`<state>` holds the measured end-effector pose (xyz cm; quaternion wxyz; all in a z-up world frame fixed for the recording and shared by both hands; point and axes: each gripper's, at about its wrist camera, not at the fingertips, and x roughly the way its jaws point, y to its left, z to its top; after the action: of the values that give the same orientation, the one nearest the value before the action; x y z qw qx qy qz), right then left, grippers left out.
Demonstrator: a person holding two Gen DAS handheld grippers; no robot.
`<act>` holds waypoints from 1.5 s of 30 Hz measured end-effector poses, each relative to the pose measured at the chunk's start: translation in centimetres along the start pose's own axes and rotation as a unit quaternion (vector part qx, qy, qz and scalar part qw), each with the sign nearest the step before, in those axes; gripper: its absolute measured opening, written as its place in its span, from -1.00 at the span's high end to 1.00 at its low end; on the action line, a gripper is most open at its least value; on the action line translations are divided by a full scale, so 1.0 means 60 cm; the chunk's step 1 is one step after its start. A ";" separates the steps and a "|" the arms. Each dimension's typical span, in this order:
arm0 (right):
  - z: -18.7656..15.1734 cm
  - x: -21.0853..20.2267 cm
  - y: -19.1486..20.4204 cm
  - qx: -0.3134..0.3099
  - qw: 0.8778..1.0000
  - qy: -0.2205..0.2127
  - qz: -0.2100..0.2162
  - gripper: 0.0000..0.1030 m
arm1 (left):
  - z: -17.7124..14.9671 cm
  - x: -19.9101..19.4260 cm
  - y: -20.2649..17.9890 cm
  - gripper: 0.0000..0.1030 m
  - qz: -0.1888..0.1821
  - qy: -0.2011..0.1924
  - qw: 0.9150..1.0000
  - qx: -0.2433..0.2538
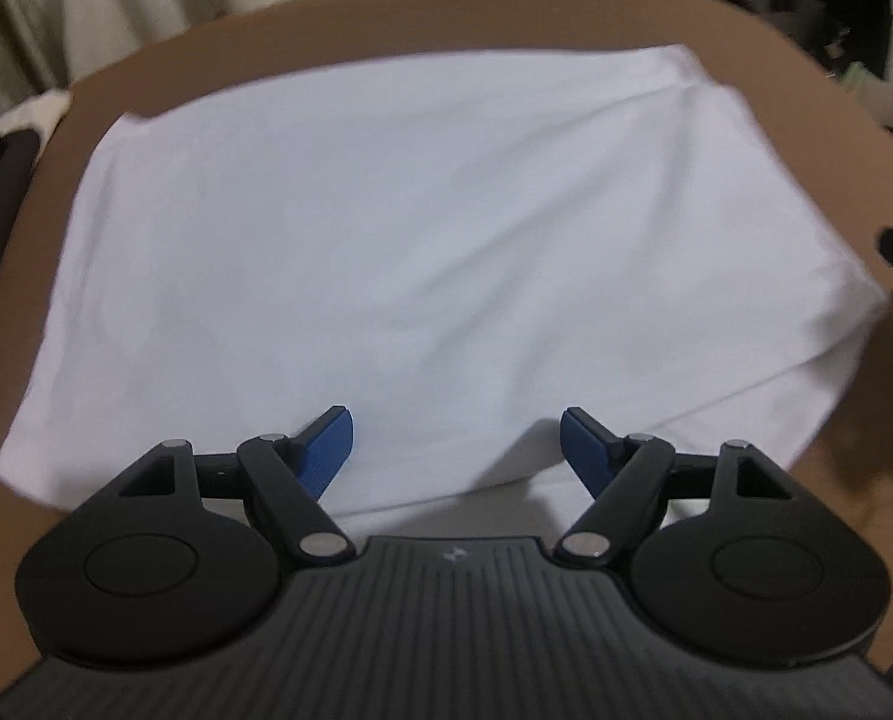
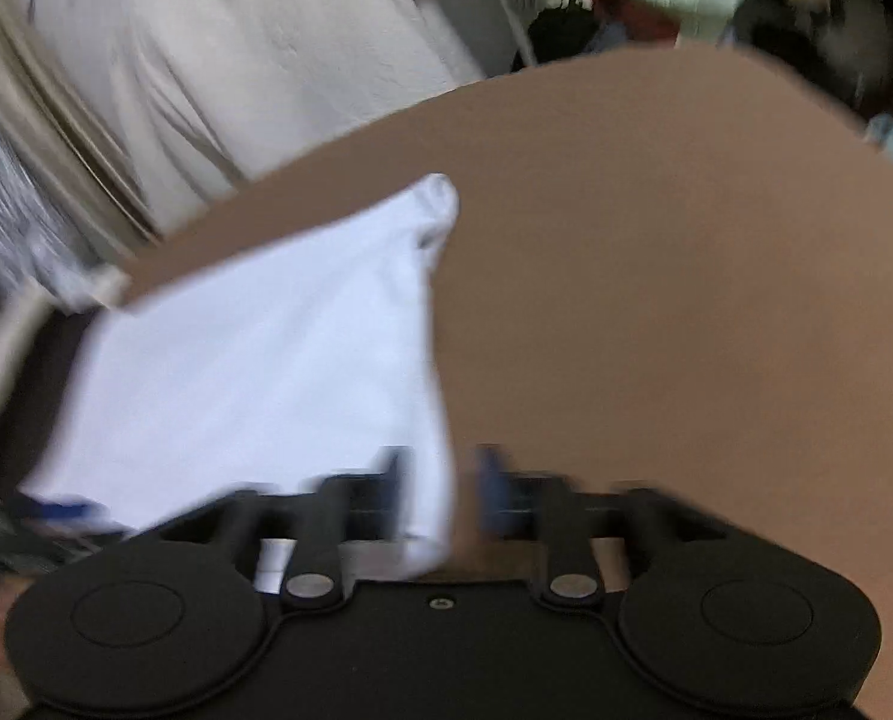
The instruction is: Fold clothes
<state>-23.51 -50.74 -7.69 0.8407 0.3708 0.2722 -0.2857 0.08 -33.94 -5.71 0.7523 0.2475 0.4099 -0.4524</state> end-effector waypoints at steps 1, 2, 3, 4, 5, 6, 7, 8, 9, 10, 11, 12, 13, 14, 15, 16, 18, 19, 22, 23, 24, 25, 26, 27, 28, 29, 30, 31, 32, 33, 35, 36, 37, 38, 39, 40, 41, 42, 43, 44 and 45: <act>0.003 -0.002 -0.005 0.015 1.000 -0.004 0.015 -0.29 | 0.003 -0.008 -0.008 -0.47 -0.006 -0.012 1.000 0.000; 0.000 -0.003 -0.009 0.029 0.999 -0.008 0.028 -0.31 | 0.008 -0.014 -0.009 -0.48 -0.012 -0.028 1.000 0.002; -0.004 0.000 -0.009 0.035 0.999 0.000 0.021 -0.33 | 0.012 -0.020 -0.009 -0.48 -0.018 -0.044 0.999 0.004; -0.009 0.004 -0.009 0.041 0.999 0.008 0.014 -0.35 | 0.017 -0.026 -0.009 -0.48 -0.024 -0.061 0.998 0.006; -0.013 0.008 -0.009 0.047 0.999 0.016 0.006 -0.35 | 0.018 -0.031 -0.011 -0.48 -0.031 -0.075 0.997 0.008; -0.018 0.018 -0.012 0.048 0.999 0.026 -0.003 -0.35 | 0.019 -0.033 -0.013 -0.48 -0.039 -0.087 0.995 0.011; -0.026 0.025 -0.014 0.053 0.998 0.031 0.005 -0.36 | 0.019 -0.033 -0.014 -0.48 -0.047 -0.098 0.994 0.017; -0.034 0.032 -0.016 0.058 0.998 0.036 0.012 -0.37 | 0.018 -0.031 -0.018 -0.48 -0.050 -0.101 0.993 0.023; -0.039 0.038 -0.017 0.067 0.997 0.037 0.033 -0.39 | 0.017 -0.028 -0.022 -0.48 -0.053 -0.104 0.993 0.030; -0.045 0.045 -0.019 0.077 0.995 0.038 0.053 -0.39 | 0.017 -0.030 -0.031 -0.48 -0.057 -0.100 0.993 0.037; -0.046 0.054 -0.018 0.088 0.992 0.043 0.079 -0.38 | 0.017 -0.032 -0.041 -0.48 -0.060 -0.096 0.993 0.044; -0.045 0.063 -0.017 0.102 0.989 0.050 0.093 -0.34 | 0.017 -0.035 -0.051 -0.48 -0.064 -0.097 0.992 0.053; -0.044 0.073 -0.016 0.116 0.986 0.058 0.107 0.01 | 0.009 -0.053 -0.060 -0.49 -0.072 -0.104 0.990 0.068; -0.043 0.082 -0.015 0.129 0.982 0.065 0.121 0.71 | 0.005 -0.062 -0.076 -0.51 -0.080 -0.113 0.987 0.086; -0.039 0.087 -0.013 0.142 0.981 0.070 0.116 0.74 | 0.001 -0.071 -0.093 -0.55 -0.087 -0.123 0.983 0.105; -0.036 0.086 -0.012 0.151 0.979 0.069 0.116 0.75 | -0.002 -0.073 -0.109 -0.56 -0.091 -0.130 0.980 0.121; -0.026 0.074 0.001 0.149 0.979 0.059 0.130 0.75 | -0.007 -0.079 -0.140 -0.56 -0.101 -0.145 0.972 0.152; -0.020 0.069 0.010 0.143 0.979 0.054 0.136 0.75 | -0.006 -0.083 -0.150 -0.56 -0.108 -0.156 0.968 0.163; 0.006 0.053 0.040 0.110 0.981 0.048 0.151 0.75 | 0.008 -0.087 -0.177 -0.58 -0.120 -0.177 0.957 0.193; 0.018 0.047 0.046 0.103 0.981 0.049 0.156 0.75 | 0.015 -0.086 -0.186 -0.59 -0.123 -0.183 0.954 0.203; 0.029 0.041 0.052 0.096 0.981 0.050 0.162 0.75 | 0.022 -0.086 -0.194 -0.60 -0.125 -0.188 0.951 0.212; 0.039 0.040 0.059 0.089 0.980 0.053 0.170 0.75 | 0.031 -0.078 -0.197 -0.60 -0.122 -0.191 0.949 0.217; 0.049 0.039 0.066 0.083 0.979 0.056 0.179 0.75 | 0.041 -0.070 -0.199 -0.60 -0.119 -0.193 0.948 0.222; 0.057 0.041 0.072 0.079 0.976 0.064 0.193 0.75 | 0.051 -0.058 -0.196 -0.20 -0.113 -0.187 0.951 0.217; 0.065 0.046 0.077 0.082 0.973 0.075 0.203 0.75 | 0.062 -0.046 -0.193 0.77 -0.106 -0.181 0.955 0.211; 0.072 0.048 0.080 0.080 0.973 0.085 0.197 0.75 | 0.074 -0.040 -0.189 0.81 -0.087 -0.166 0.962 0.197; 0.078 0.051 0.082 0.078 0.974 0.095 0.192 0.75 | 0.079 -0.041 -0.178 0.82 -0.097 -0.159 0.967 0.175; 0.082 0.050 0.083 0.076 0.974 0.098 0.188 0.72 | 0.084 -0.042 -0.168 0.82 -0.109 -0.153 0.970 0.152; 0.087 0.050 0.077 0.091 0.971 0.101 0.195 0.62 | 0.083 -0.047 -0.163 0.83 -0.110 -0.158 0.971 0.144; 0.091 0.050 0.071 0.106 0.968 0.103 0.202 0.57 | 0.080 -0.051 -0.158 0.83 -0.109 -0.164 0.971 0.137; 0.104 0.046 0.051 0.133 0.965 0.091 0.209 -0.12 | 0.074 -0.057 -0.152 0.83 -0.099 -0.176 0.970 0.134; 0.112 0.047 0.046 0.134 0.966 0.081 0.204 -0.23 | 0.071 -0.059 -0.147 0.83 -0.098 -0.181 0.970 0.128; 0.121 0.053 0.040 0.135 0.967 0.080 0.201 -0.28 | 0.070 -0.059 -0.136 0.83 -0.105 -0.181 0.971 0.115; 0.127 0.061 0.034 0.142 0.965 0.086 0.201 -0.28 | 0.069 -0.058 -0.129 0.83 -0.111 -0.178 0.972 0.105; 0.132 0.073 0.027 0.154 0.964 0.090 0.198 -0.28 | 0.067 -0.060 -0.125 0.83 -0.116 -0.179 0.972 0.101; 0.135 0.084 0.024 0.160 0.964 0.092 0.189 -0.28 | 0.065 -0.062 -0.121 0.83 -0.120 -0.180 0.971 0.098; 0.137 0.094 0.021 0.165 0.965 0.094 0.180 -0.28 | 0.062 -0.064 -0.117 0.83 -0.124 -0.181 0.971 0.095; 0.142 0.109 0.023 0.164 0.967 0.096 0.168 -0.28 | 0.061 -0.066 -0.116 0.83 -0.125 -0.184 0.970 0.094; 0.148 0.126 0.027 0.156 0.971 0.094 0.157 -0.29 | 0.059 -0.068 -0.114 0.83 -0.127 -0.187 0.970 0.094; 0.155 0.142 0.031 0.149 0.974 0.091 0.146 -0.29 | 0.057 -0.070 -0.112 0.83 -0.128 -0.190 0.969 0.093; 0.162 0.158 0.036 0.141 0.977 0.089 0.134 -0.29 | 0.056 -0.071 -0.109 0.83 -0.129 -0.193 0.969 0.087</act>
<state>-13.11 -59.73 -7.46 0.7832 0.5428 0.2502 -0.1715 -5.48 -37.48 -0.31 0.7278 0.1649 0.2448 -0.6190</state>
